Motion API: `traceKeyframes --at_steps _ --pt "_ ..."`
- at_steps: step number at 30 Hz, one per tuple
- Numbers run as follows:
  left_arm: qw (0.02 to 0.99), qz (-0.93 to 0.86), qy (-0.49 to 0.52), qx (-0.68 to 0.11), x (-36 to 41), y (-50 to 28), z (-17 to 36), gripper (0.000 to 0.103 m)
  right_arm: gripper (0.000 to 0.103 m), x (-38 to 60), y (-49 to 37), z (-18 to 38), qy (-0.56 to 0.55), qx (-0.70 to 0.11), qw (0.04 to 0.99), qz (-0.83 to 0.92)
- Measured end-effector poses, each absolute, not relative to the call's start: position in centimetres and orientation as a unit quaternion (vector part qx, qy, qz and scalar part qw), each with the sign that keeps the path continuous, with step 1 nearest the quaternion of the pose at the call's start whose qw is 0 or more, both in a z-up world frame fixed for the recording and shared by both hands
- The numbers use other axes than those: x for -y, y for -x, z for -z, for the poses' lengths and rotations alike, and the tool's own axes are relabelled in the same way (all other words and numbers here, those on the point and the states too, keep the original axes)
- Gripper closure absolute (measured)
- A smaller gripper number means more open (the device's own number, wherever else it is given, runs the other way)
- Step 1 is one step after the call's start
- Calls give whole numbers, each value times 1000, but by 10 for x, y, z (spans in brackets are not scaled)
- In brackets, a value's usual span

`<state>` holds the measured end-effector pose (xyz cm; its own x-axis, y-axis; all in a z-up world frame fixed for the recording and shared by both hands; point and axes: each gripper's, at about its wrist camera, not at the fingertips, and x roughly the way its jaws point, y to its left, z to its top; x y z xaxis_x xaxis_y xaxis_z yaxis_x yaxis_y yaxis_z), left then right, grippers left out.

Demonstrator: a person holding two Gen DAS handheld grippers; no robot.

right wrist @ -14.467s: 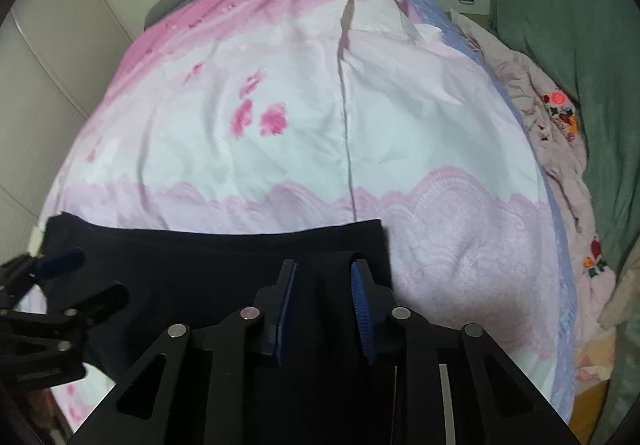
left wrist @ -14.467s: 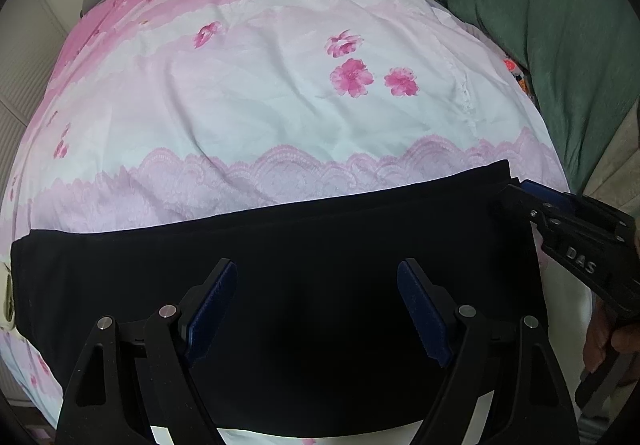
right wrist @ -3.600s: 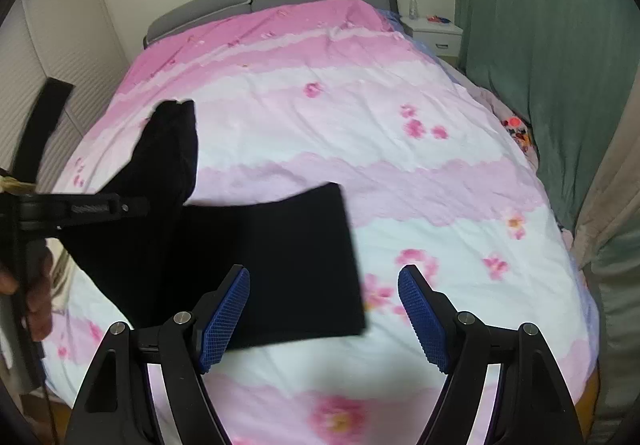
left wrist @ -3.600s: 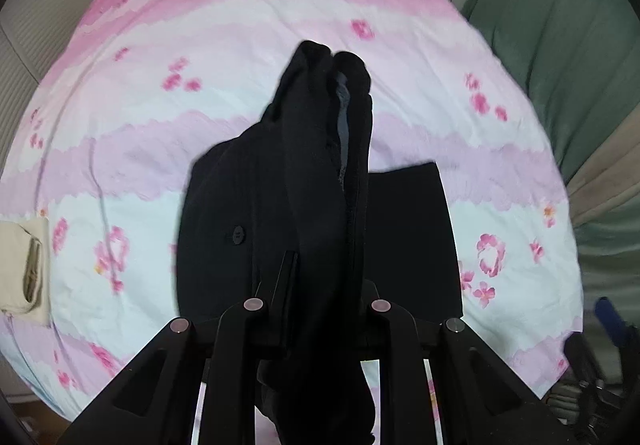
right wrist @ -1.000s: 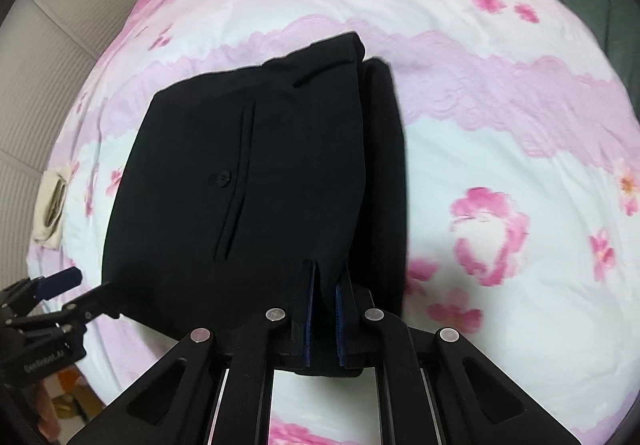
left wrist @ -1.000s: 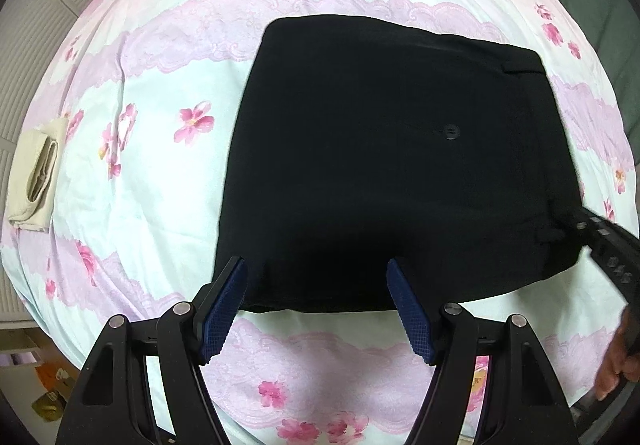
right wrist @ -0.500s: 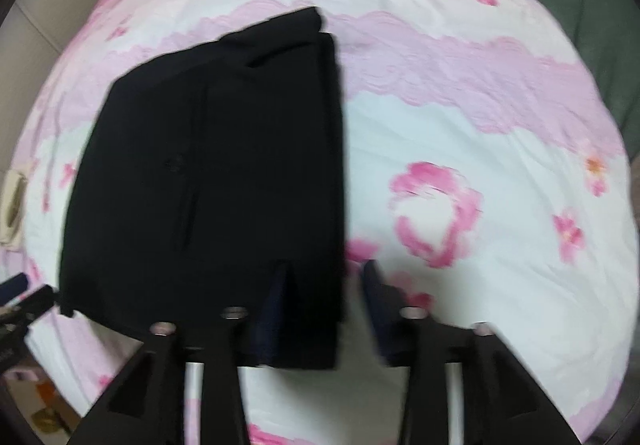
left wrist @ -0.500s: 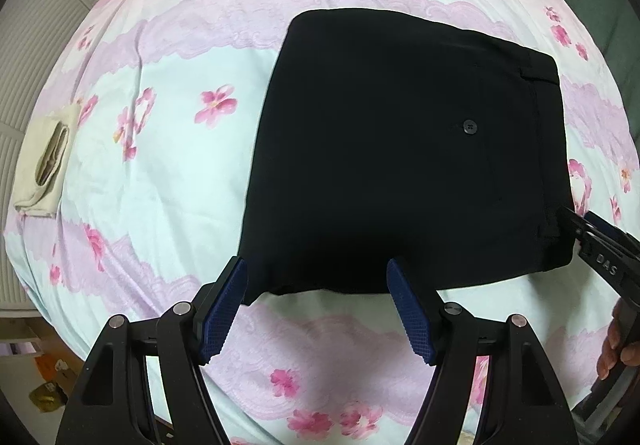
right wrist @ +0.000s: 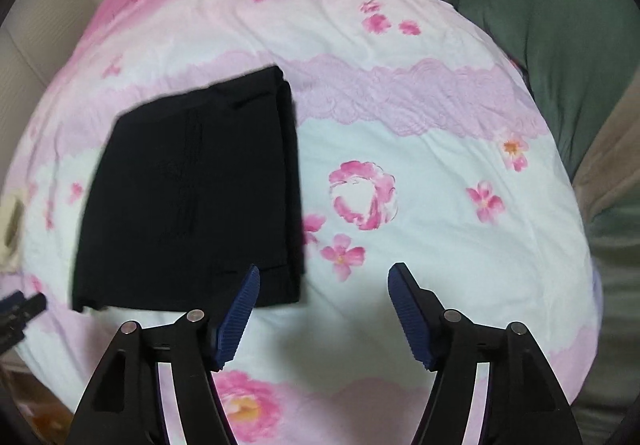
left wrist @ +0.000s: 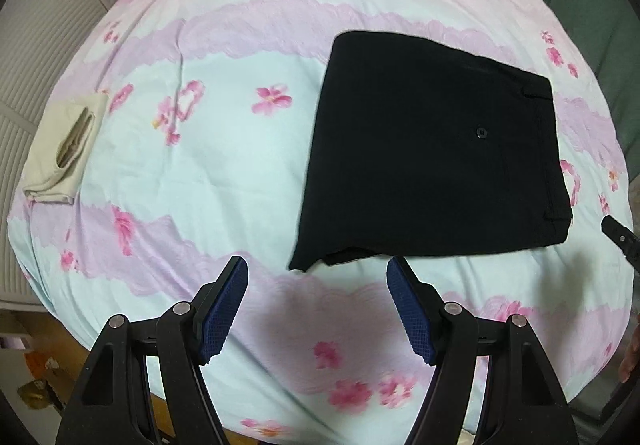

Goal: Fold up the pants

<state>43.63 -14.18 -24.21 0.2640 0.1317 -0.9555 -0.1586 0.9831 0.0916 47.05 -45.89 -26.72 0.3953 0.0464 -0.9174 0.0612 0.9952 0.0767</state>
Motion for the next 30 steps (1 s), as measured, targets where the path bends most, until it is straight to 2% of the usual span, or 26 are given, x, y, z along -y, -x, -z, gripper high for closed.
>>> traceKeyframes --at_steps 2,6,9,11,18,30 --pt "804 -83 6 -589 140 -430 232 32 30 453 -459 257 -69 -542 837 7" --pt "823 -58 -8 -564 126 -421 218 24 23 435 -439 246 -92 -529 844 14" --pt "834 -39 -24 -549 112 -416 211 17 22 419 -424 245 -125 -520 844 22" --pt "840 -29 -41 -541 104 -417 210 16 22 411 -415 248 -158 -514 842 28" --pt "844 3 -100 -527 89 -435 230 15 22 381 -402 283 -252 -479 837 78" --pt "837 -25 -66 -542 87 -468 276 15 21 389 -432 368 -354 -462 807 96"
